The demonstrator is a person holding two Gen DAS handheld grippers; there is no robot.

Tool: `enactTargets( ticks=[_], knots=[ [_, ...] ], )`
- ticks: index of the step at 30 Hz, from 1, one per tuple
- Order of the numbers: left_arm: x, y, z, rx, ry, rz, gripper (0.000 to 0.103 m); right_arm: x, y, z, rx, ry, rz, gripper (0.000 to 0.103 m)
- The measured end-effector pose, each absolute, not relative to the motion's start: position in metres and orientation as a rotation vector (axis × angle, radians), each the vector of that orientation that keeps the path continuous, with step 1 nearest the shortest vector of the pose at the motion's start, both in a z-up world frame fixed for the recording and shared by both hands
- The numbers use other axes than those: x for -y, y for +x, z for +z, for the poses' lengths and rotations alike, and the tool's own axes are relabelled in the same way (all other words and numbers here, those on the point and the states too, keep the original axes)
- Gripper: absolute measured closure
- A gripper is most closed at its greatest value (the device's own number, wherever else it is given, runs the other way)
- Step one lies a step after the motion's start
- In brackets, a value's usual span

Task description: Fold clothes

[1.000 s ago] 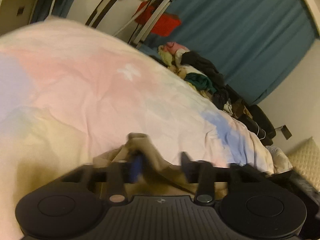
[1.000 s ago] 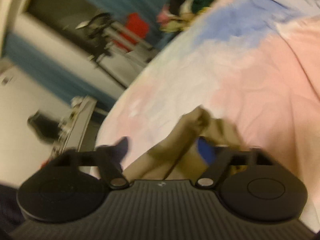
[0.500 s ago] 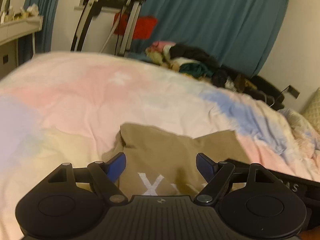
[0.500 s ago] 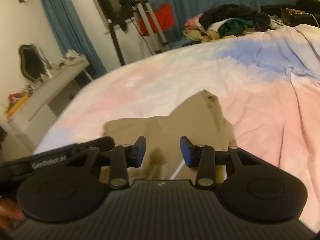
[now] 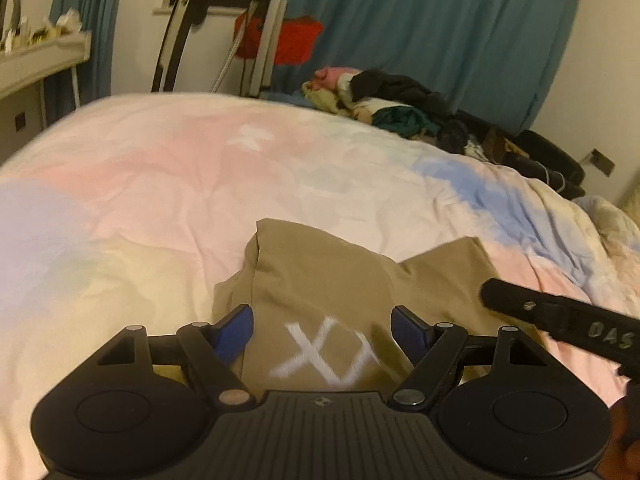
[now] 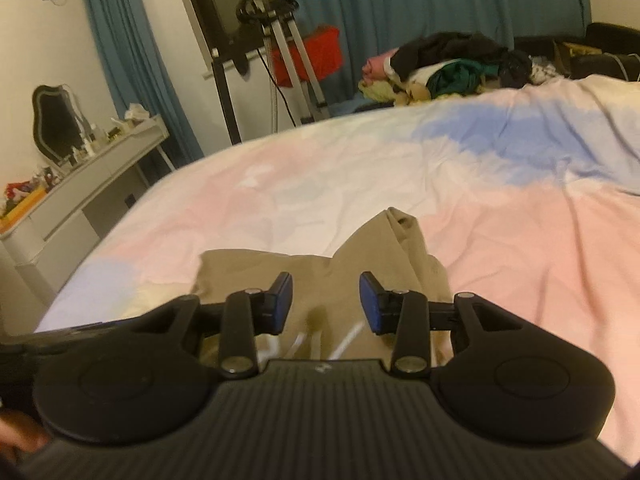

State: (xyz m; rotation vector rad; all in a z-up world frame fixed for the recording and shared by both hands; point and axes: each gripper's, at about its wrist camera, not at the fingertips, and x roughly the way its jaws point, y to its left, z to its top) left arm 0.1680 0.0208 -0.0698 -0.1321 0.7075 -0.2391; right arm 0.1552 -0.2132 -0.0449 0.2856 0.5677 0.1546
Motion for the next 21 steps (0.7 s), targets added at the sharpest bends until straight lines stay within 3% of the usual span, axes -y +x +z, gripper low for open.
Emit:
enactTargets(
  ticks=[8,21],
  knots=[
    [-0.021,0.141,-0.077,-0.754,-0.09,-0.198,0.025,0.216,0.125,-0.053,-0.599,0.3,0.075,0.063],
    [-0.056,0.097,-0.067,-0.815,-0.289,-0.213,0.024,0.207,0.124,-0.076,-0.626,0.275,0.03,0.063]
  ],
)
